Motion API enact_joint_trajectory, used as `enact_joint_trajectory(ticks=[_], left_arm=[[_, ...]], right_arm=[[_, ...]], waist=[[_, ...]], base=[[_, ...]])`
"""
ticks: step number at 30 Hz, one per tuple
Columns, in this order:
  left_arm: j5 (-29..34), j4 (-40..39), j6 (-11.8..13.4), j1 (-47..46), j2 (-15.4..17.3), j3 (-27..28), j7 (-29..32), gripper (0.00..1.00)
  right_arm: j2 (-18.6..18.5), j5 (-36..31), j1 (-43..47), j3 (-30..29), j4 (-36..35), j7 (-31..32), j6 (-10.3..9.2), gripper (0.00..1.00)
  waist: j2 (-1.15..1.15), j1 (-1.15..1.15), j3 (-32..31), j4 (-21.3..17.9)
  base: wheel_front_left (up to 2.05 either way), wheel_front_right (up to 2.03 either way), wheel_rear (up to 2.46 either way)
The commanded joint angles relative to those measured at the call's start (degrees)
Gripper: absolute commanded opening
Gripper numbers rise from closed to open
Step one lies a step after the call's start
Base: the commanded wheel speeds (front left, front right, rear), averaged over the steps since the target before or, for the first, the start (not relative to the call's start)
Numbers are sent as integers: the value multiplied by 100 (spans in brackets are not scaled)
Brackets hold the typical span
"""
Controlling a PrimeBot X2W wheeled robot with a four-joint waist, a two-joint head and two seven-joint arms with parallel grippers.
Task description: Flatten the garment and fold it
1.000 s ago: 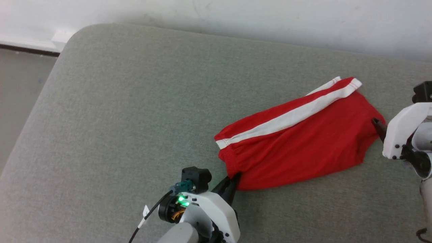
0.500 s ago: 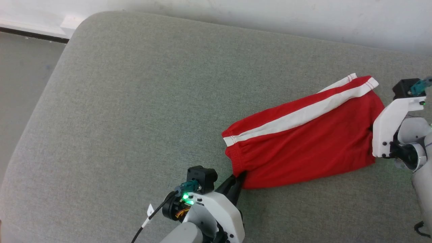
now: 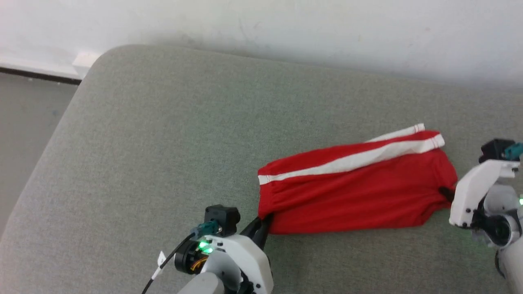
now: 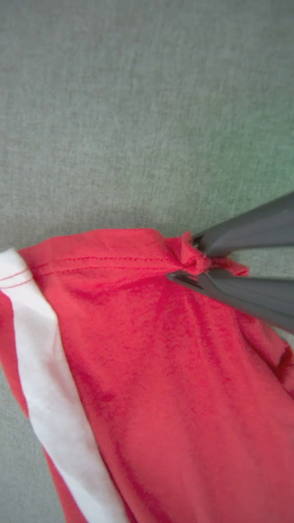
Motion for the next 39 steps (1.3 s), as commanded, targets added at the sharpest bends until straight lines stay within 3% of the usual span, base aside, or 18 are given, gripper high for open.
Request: enact_joint_trajectory(ticks=[1, 11, 21, 26, 31, 32, 33, 39], left_arm=[[-37, 12, 41, 147, 91, 23, 19, 0], [-153, -188, 85, 607, 535, 90, 100, 0], [-258, -491, 93, 902, 895, 191, 120, 0], [-277, -522, 100, 886, 888, 193, 123, 0], [-293, -316, -33, 767, 788, 79, 174, 0], [-266, -246, -56, 733, 781, 46, 175, 28], [-221, -172, -76, 695, 782, 6, 168, 97], [-112, 2, -156, 618, 748, -8, -173, 100]], right_arm=[[-14, 106, 334, -24, -64, -30, -5, 0], [227, 674, 1843, -451, -1543, -181, -5, 0], [984, 390, 3210, -1221, -3321, 327, -5, 0], [1251, 173, 3385, -1418, -3675, 509, -5, 0], [1388, -99, 3280, -1552, -3600, 510, -5, 0], [1392, -164, 3242, -1568, -3558, 470, -5, 29], [1385, -234, 3210, -1575, -3516, 432, -5, 100], [1181, -385, 3154, -1466, -3636, 168, -5, 100]], waist=[[0, 0, -270, -170], [0, 0, -663, -514], [0, 0, -698, -637], [0, 0, -618, -625], [0, 0, -518, -601], [0, 0, -505, -594], [0, 0, -497, -586], [0, 0, -610, -526]], base=[[0, 0, 0], [0, 0, 0], [0, 0, 0], [0, 0, 0], [0, 0, 0], [0, 0, 0], [0, 0, 0], [0, 0, 0]])
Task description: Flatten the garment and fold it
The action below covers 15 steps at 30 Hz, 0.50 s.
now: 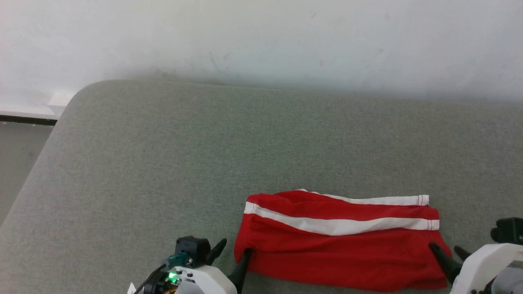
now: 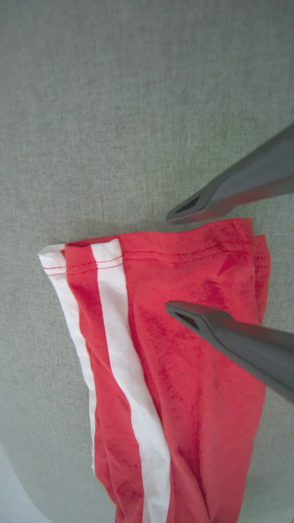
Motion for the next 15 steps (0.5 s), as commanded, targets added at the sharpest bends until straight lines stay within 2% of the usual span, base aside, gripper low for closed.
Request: enact_joint_trajectory(ticks=[1, 7, 11, 15], left_arm=[[49, -24, -46, -58, 9, 34, -128, 100], [256, -424, 86, 13, 116, 426, -1085, 100], [804, -711, 324, 73, 227, 762, -1285, 100], [1729, -1390, 537, 298, 173, 1400, -1295, 100]], right_arm=[[-81, -68, -38, 21, -83, -69, -4, 100], [-313, -387, 27, 88, -144, -462, -4, 100], [-307, -471, -47, 159, 177, -727, -4, 100], [-353, -638, -161, 171, 647, -987, -4, 100]], waist=[[0, 0, -74, 26], [0, 0, -175, 107], [0, 0, -164, 169], [0, 0, -109, 255]], base=[[0, 0, 0], [0, 0, 0], [0, 0, 0], [0, 0, 0]])
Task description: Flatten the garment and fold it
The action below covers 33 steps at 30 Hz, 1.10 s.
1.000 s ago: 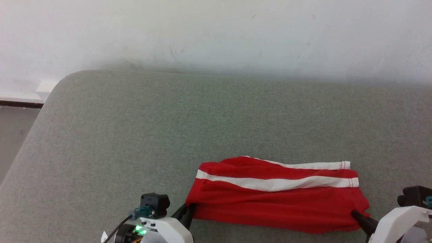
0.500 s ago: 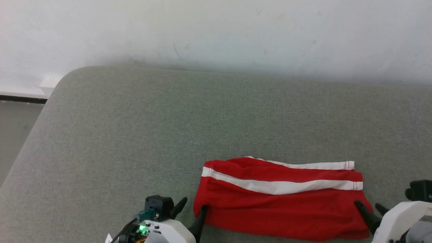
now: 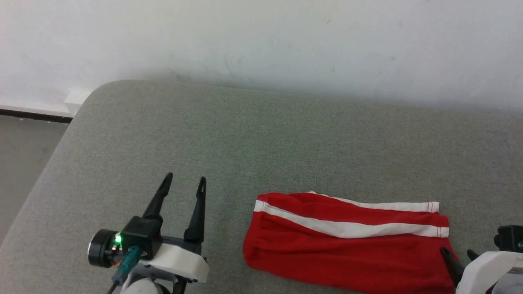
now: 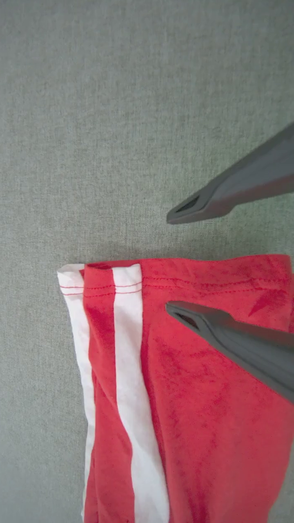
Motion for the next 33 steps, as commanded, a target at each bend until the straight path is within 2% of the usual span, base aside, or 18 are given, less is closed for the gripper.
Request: enact_joint_trajectory(ticks=[1, 5, 8, 15, 16, 17, 19, 25, 33], left_arm=[[290, -151, 65, 192, -29, 146, -24, 100], [1048, -535, 180, 527, -175, 575, -26, 100], [1452, -538, 148, 729, -244, 706, -26, 100], [1754, -418, -36, 874, -498, 896, -26, 100], [1767, -407, -71, 875, -524, 930, -26, 100], [1776, -393, -105, 874, -548, 967, -26, 100], [1791, -362, -173, 874, -596, 1039, -27, 100], [1793, -221, -424, 935, -719, 1194, -27, 100], [1855, -91, -699, 1012, -900, 1294, -27, 100]], right_arm=[[-1, -33, -119, -5, 143, -66, -4, 100], [56, 18, -250, 40, 595, -120, -4, 100], [74, 79, -314, 178, 834, -134, -4, 100], [138, 346, -386, 530, 1288, -83, -4, 100], [136, 393, -385, 647, 1322, -61, -4, 96], [137, 450, -381, 759, 1346, -42, -4, 45], [122, 547, -375, 937, 1386, -31, -4, 0], [-4, 584, -462, 887, 1522, -379, -4, 0], [-259, 588, -624, -69, 1685, -700, -4, 0]], waist=[[0, 0, 39, 50], [0, 0, 84, 131], [0, 0, 115, 178], [0, 0, 220, 302], [0, 0, 238, 317], [0, 0, 254, 326], [0, 0, 271, 335], [0, 0, 181, 298], [0, 0, 42, 191]], base=[[0, 0, 0], [0, 0, 0], [0, 0, 0], [0, 0, 0], [0, 0, 0], [0, 0, 0], [0, 0, 0], [0, 0, 0], [0, 0, 0]])
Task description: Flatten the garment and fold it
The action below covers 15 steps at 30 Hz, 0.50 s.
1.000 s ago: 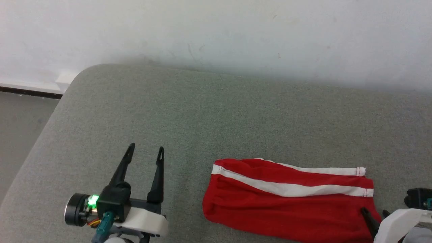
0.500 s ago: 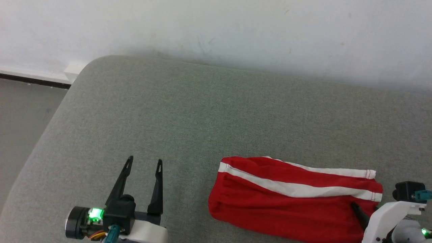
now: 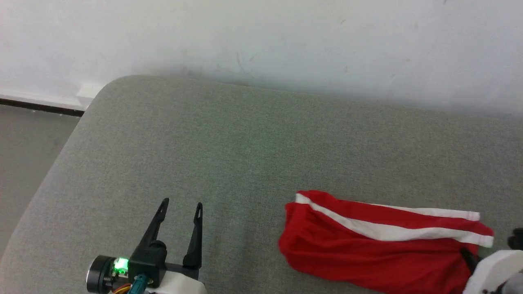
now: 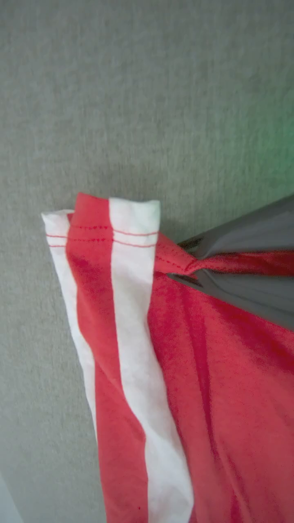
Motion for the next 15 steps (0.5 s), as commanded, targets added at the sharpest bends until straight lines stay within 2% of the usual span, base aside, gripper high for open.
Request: enact_joint_trajectory(ticks=[1, 6, 13, 15], left_arm=[[74, 36, -76, 38, -54, 36, -27, 100], [88, 83, -209, 111, -188, 79, -27, 100], [109, 170, -335, 231, -281, 197, -27, 100], [122, 183, -368, 239, -318, 228, -27, 100]], right_arm=[[-162, -7, -11, -288, 122, 1, -20, 0], [-440, -259, 69, -820, 220, 88, -20, 0], [-421, -223, 218, -751, -228, 285, -20, 0], [-354, -130, 267, -648, -582, 442, -20, 0]], waist=[[0, 0, -28, -40], [0, 0, -94, -120], [0, 0, -232, -178], [0, 0, -267, -182]], base=[[0, 0, 0], [0, 0, 0], [0, 0, 0], [0, 0, 0]])
